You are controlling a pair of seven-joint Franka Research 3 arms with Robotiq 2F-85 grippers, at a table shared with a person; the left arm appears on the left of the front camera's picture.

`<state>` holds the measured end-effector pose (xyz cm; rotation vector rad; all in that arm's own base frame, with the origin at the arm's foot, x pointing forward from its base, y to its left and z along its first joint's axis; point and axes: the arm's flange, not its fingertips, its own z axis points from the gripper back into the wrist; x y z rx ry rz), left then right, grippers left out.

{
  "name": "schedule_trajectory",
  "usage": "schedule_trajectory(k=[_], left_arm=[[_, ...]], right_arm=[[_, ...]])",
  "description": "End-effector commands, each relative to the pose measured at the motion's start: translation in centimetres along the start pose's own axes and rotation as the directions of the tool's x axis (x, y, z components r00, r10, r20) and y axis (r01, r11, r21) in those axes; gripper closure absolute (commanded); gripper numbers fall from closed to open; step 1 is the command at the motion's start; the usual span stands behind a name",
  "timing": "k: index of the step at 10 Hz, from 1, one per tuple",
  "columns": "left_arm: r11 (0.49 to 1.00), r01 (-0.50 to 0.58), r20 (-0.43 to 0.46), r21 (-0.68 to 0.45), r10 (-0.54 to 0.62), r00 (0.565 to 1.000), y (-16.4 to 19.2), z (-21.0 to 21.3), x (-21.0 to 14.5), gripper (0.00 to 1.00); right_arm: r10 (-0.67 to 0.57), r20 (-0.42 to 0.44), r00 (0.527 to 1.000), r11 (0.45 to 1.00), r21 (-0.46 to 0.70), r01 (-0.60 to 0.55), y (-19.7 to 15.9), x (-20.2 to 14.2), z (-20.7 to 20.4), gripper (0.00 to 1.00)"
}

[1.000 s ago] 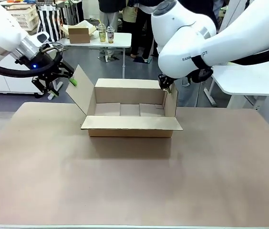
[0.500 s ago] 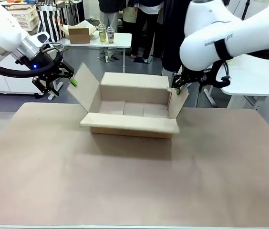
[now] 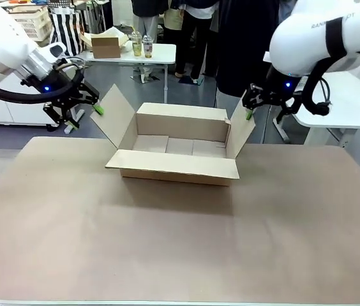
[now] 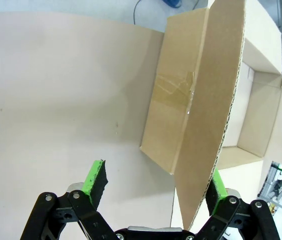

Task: Pack the gift set into the box.
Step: Place both hands on the side flaps of the Package Box and spread them outward.

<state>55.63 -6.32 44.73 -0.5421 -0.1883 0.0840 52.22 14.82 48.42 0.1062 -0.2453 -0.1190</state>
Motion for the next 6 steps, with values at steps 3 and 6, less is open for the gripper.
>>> schedule_trajectory(k=[3, 6], left_arm=[[1.000, -0.005, 0.008, 0.002, 0.005, 1.000, -0.1, 0.0, 0.1, 0.00], [1.000, -0.005, 0.008, 0.002, 0.005, 1.000, -0.1, 0.0, 0.1, 0.00]], right_arm=[[-0.040, -0.021, 0.999, 0.998, 0.056, 0.041, -2.9, -1.5, -1.1, 0.00], [-0.098, -0.054, 0.994, 0.990, 0.099, 0.103, -5.6, -2.1, -2.9, 0.00]])
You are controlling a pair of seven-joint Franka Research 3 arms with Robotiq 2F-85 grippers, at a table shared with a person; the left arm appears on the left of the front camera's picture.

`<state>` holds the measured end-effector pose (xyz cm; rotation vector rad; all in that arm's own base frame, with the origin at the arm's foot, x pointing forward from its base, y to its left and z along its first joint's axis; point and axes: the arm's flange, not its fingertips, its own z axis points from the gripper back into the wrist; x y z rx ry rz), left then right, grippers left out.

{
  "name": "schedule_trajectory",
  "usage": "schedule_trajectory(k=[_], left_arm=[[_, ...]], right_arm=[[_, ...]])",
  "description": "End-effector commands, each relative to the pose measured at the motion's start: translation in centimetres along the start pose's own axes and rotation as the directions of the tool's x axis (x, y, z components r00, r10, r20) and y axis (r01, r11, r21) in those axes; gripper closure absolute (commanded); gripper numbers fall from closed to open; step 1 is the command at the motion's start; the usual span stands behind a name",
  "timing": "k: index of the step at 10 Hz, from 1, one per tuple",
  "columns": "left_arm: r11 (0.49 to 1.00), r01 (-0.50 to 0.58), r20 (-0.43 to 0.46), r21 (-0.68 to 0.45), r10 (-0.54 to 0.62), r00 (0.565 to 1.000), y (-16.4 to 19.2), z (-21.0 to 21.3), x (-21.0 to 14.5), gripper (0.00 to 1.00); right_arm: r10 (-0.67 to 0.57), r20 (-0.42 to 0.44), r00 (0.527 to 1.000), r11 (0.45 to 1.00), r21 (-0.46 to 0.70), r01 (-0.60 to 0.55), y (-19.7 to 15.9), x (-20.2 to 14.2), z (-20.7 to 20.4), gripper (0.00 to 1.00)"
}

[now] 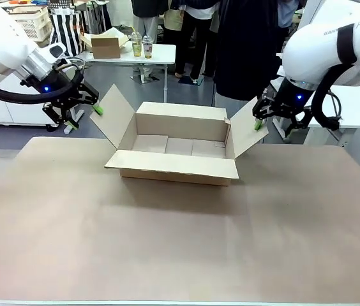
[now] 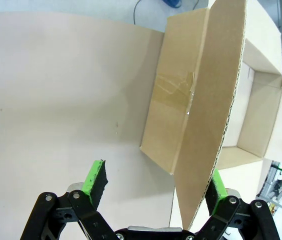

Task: Pack the gift set into the box.
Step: Place both hands on the side flaps of the Package Box and spread them outward, then lift both hands away from the flaps of the Package Box.

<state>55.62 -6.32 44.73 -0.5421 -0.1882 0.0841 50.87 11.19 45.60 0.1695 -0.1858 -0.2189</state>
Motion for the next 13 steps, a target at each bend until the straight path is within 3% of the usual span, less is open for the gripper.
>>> schedule_trajectory(k=[1, 2, 3, 13], left_arm=[[1.000, -0.005, 0.008, 0.002, 0.005, 1.000, -0.1, 0.0, 0.1, 0.00], [1.000, -0.005, 0.008, 0.002, 0.005, 1.000, -0.1, 0.0, 0.1, 0.00], [1.000, -0.005, 0.008, 0.002, 0.005, 1.000, -0.1, 0.0, 0.1, 0.00], [1.000, -0.005, 0.008, 0.002, 0.005, 1.000, -0.1, 0.0, 0.1, 0.00]], right_arm=[[0.001, -0.003, 1.000, 0.998, 0.070, -0.001, -2.2, -0.4, -1.6, 0.00], [-0.013, 0.015, 1.000, 0.996, 0.085, 0.012, -2.4, -0.4, -1.9, 0.00], [-0.015, -0.011, 1.000, 1.000, 0.015, 0.016, -1.0, -0.1, -0.8, 0.00], [-0.015, -0.011, 1.000, 1.000, 0.015, 0.016, -1.0, -0.1, -0.8, 0.00]])
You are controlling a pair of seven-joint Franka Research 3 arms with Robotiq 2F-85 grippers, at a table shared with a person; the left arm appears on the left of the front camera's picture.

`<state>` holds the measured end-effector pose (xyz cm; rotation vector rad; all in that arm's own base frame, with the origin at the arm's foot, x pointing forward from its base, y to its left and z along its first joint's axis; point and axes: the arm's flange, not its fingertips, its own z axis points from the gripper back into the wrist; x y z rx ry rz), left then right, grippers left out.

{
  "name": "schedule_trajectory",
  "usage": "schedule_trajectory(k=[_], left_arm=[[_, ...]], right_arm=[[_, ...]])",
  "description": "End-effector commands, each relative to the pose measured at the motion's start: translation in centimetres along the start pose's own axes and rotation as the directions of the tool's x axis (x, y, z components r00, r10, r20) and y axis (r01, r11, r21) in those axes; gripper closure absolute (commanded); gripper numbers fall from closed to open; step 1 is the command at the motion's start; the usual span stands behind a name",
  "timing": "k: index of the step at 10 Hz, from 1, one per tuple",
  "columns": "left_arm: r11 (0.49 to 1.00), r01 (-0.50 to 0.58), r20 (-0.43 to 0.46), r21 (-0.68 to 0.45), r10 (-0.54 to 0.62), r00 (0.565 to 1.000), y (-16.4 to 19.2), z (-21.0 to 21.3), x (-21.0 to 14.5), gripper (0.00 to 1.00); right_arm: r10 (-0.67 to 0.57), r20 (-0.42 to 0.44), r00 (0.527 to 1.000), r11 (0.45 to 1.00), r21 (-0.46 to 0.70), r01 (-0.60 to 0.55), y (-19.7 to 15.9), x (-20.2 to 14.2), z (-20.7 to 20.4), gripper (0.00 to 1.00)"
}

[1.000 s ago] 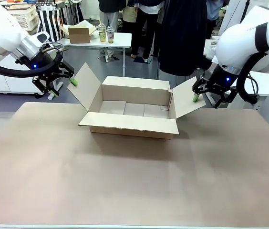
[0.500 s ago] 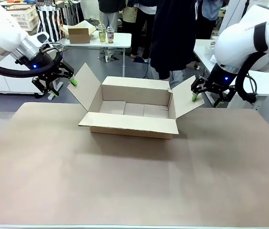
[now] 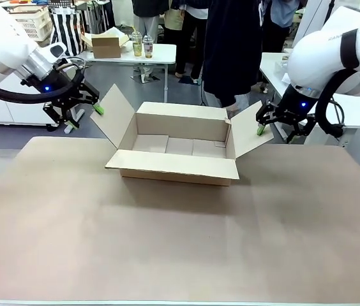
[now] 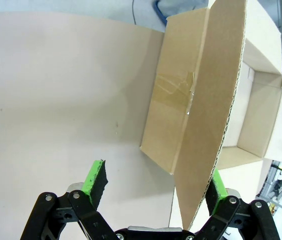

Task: Pack the gift set into the box.
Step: Lift both hands away from the flaps of the Package Box.

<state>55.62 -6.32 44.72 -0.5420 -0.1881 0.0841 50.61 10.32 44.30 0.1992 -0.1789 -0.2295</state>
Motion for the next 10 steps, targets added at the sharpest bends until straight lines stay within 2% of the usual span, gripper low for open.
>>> schedule_trajectory(k=[1, 10], left_arm=[[1.000, -0.005, 0.008, 0.002, 0.005, 1.000, -0.08, 0.04, 0.10, 0.00], [1.000, -0.005, 0.008, 0.002, 0.005, 1.000, -0.08, 0.04, 0.10, 0.00]], right_arm=[[-0.002, -0.002, 1.000, 1.000, -0.012, 0.002, 0.16, 0.15, 0.33, 0.00], [-0.002, -0.002, 1.000, 1.000, -0.012, 0.002, 0.16, 0.15, 0.33, 0.00]])
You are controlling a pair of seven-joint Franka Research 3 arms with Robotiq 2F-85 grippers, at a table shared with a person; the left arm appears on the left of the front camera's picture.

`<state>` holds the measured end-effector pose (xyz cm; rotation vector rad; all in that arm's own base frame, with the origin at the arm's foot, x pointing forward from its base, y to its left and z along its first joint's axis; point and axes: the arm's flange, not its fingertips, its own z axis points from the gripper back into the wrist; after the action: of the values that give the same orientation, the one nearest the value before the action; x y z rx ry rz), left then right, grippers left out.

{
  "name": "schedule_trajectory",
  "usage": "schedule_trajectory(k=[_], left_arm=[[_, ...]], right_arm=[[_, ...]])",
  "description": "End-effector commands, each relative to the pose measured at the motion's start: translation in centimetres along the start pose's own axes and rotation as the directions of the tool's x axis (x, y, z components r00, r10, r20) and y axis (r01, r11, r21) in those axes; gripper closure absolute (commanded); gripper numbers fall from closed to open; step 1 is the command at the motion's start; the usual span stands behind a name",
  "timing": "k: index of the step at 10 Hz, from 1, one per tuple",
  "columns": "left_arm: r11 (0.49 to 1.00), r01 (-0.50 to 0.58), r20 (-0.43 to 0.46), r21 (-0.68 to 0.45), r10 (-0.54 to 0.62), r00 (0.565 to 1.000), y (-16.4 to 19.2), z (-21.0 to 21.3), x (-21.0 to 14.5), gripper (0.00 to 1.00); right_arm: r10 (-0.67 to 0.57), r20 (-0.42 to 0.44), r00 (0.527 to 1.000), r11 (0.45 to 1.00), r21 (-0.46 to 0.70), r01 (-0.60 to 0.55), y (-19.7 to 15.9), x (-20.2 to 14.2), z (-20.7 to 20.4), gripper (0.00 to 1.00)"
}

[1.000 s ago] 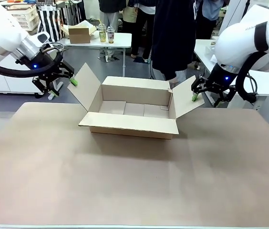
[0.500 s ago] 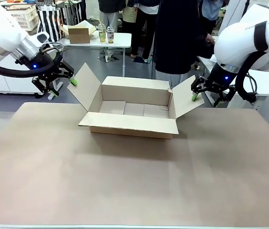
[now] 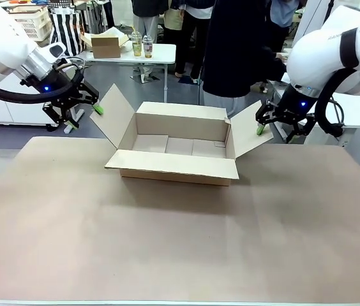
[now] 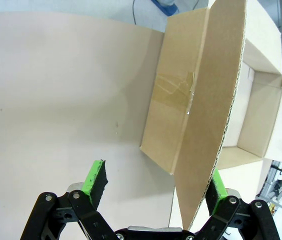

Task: Pack the gift set into the box.
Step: Lift both hands away from the flaps of the Package Box.

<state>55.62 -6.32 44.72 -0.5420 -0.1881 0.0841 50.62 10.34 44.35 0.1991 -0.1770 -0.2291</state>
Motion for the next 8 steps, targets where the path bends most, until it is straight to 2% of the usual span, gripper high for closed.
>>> schedule_trajectory(k=[1, 8], left_arm=[[1.000, -0.005, 0.008, 0.002, 0.005, 1.000, -0.08, 0.04, 0.10, 0.00], [1.000, -0.005, 0.008, 0.002, 0.005, 1.000, -0.08, 0.04, 0.10, 0.00]], right_arm=[[-0.002, 0.000, 1.000, 1.000, -0.012, 0.002, 0.13, 0.14, 0.28, 0.00], [-0.002, 0.000, 1.000, 1.000, -0.012, 0.002, 0.13, 0.14, 0.28, 0.00]])
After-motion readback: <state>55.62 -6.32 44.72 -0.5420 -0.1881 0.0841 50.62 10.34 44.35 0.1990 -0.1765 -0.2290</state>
